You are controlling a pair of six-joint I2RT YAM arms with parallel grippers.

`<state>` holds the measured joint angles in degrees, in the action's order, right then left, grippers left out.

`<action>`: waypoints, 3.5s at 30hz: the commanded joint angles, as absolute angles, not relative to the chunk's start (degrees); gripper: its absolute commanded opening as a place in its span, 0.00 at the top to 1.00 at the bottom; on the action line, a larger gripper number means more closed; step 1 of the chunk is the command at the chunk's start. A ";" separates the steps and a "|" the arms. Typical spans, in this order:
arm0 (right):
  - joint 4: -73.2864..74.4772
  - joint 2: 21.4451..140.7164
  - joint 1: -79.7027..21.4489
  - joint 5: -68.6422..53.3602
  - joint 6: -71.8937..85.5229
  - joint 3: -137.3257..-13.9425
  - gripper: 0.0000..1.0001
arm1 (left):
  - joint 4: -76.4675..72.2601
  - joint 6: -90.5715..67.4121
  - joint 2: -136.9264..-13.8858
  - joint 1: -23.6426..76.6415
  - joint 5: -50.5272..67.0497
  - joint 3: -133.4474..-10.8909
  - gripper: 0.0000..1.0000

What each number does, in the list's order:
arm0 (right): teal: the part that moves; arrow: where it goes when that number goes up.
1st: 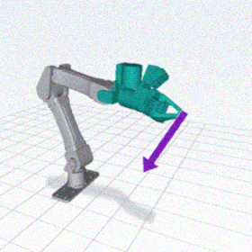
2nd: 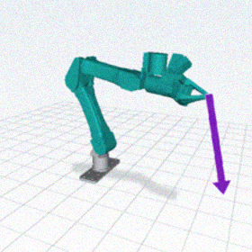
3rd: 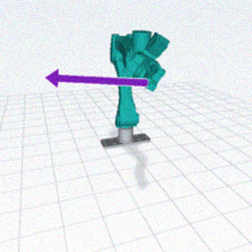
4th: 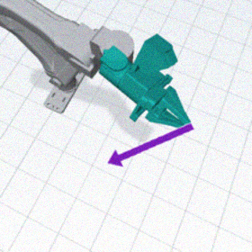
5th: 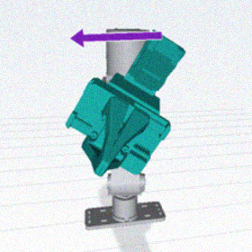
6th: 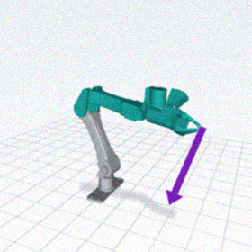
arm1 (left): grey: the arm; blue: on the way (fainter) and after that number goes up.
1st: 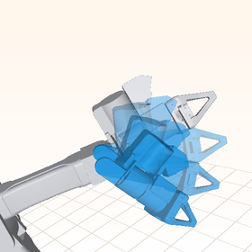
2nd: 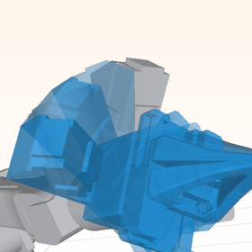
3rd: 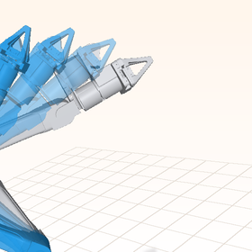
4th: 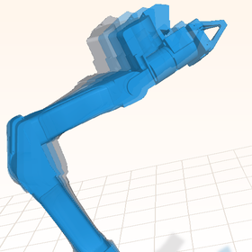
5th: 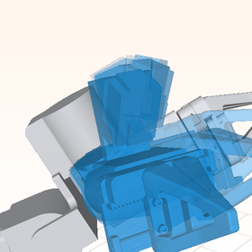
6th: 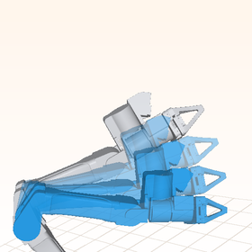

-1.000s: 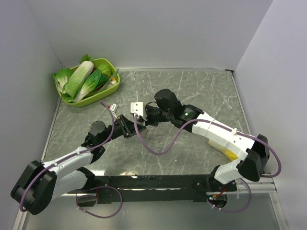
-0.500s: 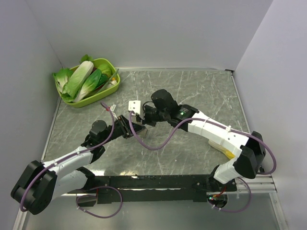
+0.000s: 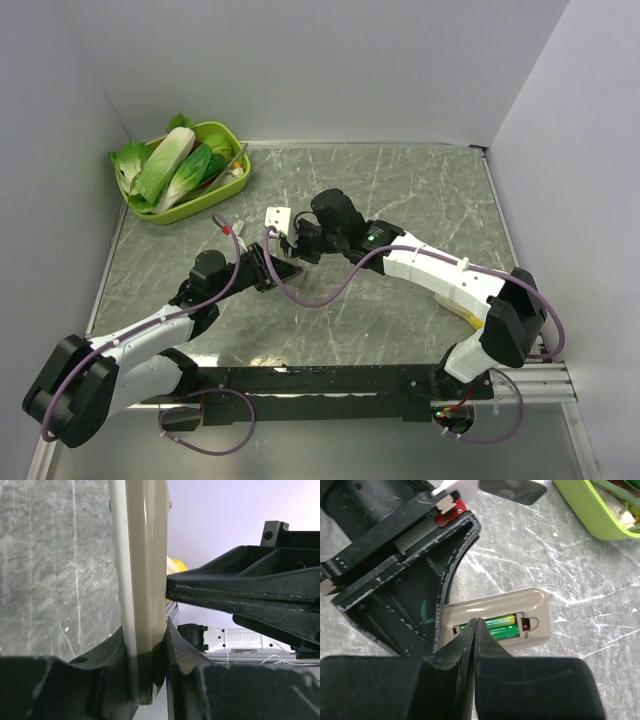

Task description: Load the batteries into the remote control

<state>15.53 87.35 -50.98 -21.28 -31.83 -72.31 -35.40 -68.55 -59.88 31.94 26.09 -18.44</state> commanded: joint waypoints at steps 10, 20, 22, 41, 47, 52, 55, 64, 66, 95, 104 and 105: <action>12.21 91.59 -50.89 -26.46 -22.34 -69.87 0.96 | -51.07 -64.60 -53.18 33.67 40.17 -23.74 0.99; 15.55 81.92 -49.84 -20.05 -8.10 -75.85 0.30 | -34.92 -60.57 -51.68 26.72 33.41 -16.35 0.99; 16.95 80.07 -49.05 -18.29 -4.94 -75.76 0.01 | -26.42 -57.59 -49.76 25.50 28.67 -16.61 0.99; 31.90 96.58 -47.99 -2.73 35.93 -75.04 0.11 | -8.53 -53.18 -37.09 21.36 16.61 -10.37 0.99; 36.11 105.97 -50.27 7.02 43.94 -81.02 0.16 | -5.10 -52.47 -35.60 21.36 16.00 -11.07 0.99; 44.37 112.93 -51.06 13.61 50.79 -88.76 0.21 | -4.13 -52.21 -34.45 21.53 15.56 -10.99 0.99; 47.11 116.01 -51.15 15.73 53.87 -92.45 0.26 | -3.69 -51.77 -33.75 21.97 15.03 -11.16 0.99; 50.89 123.92 -51.15 16.35 57.39 -100.02 0.41 | -2.37 -50.63 -32.87 23.64 13.80 -12.13 0.99; 51.15 124.63 -50.98 16.78 57.74 -100.46 0.44 | -2.20 -50.36 -32.78 23.82 13.62 -12.30 0.99; 22.70 90.11 -52.90 27.86 27.28 -80.25 1.00 | -36.64 -52.46 -35.86 24.26 30.58 -6.77 0.95; 2.47 78.66 -63.36 28.92 12.93 -74.27 1.00 | -46.57 -54.49 -41.21 24.26 31.20 -9.05 0.94; 1.68 79.01 -64.07 28.92 12.40 -74.35 1.00 | -47.02 -54.58 -41.57 24.26 31.38 -9.23 0.94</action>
